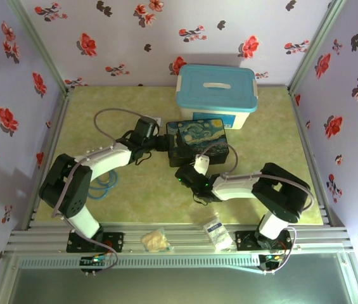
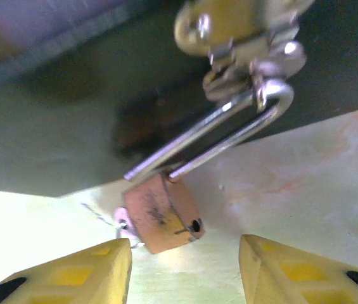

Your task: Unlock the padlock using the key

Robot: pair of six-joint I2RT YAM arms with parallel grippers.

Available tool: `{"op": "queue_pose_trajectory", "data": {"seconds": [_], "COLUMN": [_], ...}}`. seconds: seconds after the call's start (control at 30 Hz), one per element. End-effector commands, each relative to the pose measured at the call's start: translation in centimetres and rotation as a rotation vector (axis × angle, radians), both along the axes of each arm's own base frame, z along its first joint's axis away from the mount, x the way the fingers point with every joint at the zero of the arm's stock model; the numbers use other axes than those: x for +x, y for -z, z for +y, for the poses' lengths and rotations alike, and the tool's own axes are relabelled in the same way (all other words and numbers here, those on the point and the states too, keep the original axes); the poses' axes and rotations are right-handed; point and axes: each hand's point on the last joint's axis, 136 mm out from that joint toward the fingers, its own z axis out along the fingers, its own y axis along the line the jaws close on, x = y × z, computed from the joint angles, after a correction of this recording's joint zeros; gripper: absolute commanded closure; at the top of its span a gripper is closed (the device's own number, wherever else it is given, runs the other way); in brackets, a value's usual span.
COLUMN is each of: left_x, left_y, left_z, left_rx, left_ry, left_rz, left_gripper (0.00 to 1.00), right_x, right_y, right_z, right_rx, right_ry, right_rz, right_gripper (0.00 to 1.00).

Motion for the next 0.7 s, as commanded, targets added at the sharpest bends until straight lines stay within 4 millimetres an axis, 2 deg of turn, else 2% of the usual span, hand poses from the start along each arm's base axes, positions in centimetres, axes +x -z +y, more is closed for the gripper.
{"op": "queue_pose_trajectory", "data": {"seconds": [0.0,0.17,0.3,0.37,0.57,0.67], "left_x": [0.3,0.6,0.6,0.3,-0.4,-0.6], "left_y": [1.5,3.3,4.7,5.3,6.8,7.1], "left_z": [0.0,0.5,1.0,1.3,2.2,2.3], "left_rx": [0.053,0.098,0.143,0.162,0.206,0.211], "left_ry": [-0.004,-0.022,-0.035,-0.039,-0.035,-0.032], "left_rz": [0.021,0.042,0.062,0.068,0.094,0.098], "left_gripper": [0.31,0.31,0.32,0.32,0.34,0.35], "right_x": [-0.4,0.0,0.4,0.7,2.1,2.9], "right_y": [1.4,1.8,2.1,1.7,-0.5,-0.9], "right_z": [-0.7,-0.2,0.4,0.1,-1.7,-3.2], "right_rx": [-0.164,-0.219,-0.193,-0.193,-0.122,0.034], "right_ry": [-0.056,-0.075,-0.076,-0.055,0.022,0.104], "right_rz": [0.021,0.008,-0.006,-0.027,-0.119,-0.135], "right_gripper": [0.52,0.54,0.6,0.64,0.74,0.77]}}
